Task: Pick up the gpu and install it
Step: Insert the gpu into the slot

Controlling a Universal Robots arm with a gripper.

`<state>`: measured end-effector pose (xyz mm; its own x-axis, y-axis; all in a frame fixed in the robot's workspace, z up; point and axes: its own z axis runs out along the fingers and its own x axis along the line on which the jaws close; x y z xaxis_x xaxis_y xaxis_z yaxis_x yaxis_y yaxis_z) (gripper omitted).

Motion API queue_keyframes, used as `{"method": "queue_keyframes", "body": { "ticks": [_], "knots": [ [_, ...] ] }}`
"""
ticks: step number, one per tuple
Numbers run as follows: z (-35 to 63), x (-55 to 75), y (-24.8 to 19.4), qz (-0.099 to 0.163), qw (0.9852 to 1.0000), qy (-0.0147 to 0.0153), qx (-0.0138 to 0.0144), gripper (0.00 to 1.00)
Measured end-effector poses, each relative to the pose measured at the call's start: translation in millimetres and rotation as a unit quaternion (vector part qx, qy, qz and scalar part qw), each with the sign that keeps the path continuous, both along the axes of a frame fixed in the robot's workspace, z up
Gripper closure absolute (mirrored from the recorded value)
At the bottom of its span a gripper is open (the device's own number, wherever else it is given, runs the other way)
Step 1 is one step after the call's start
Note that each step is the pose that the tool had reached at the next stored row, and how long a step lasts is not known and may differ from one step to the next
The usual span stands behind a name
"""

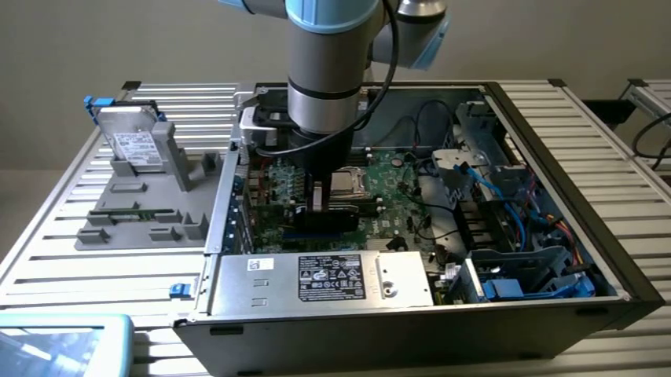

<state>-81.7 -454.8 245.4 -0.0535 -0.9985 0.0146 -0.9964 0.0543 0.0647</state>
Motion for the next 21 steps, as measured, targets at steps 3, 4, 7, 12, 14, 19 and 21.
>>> {"method": "queue_keyframes", "body": {
  "ticks": [3, 4, 7, 12, 14, 19, 21],
  "knots": [
    [0.0, 0.0, 0.0, 0.0, 1.0, 0.0, 0.0, 0.72],
    [0.0, 0.0, 0.0, 0.0, 1.0, 0.0, 0.0, 0.72],
    [0.0, 0.0, 0.0, 0.0, 1.0, 0.0, 0.0, 0.72],
    [0.0, 0.0, -0.3, 0.001, 1.0, 0.0, 0.0001, 0.72],
    [-0.1, 0.0, -1.1, 0.002, 1.0, 0.0, 0.0002, 0.72],
    [0.0, 0.0, -1.5, 0.003, 1.0, 0.0, 0.0001, 0.72],
    [0.1, 0.0, -1.5, 0.003, 1.0, 0.0, 0.0, 0.72]
  ]
}}
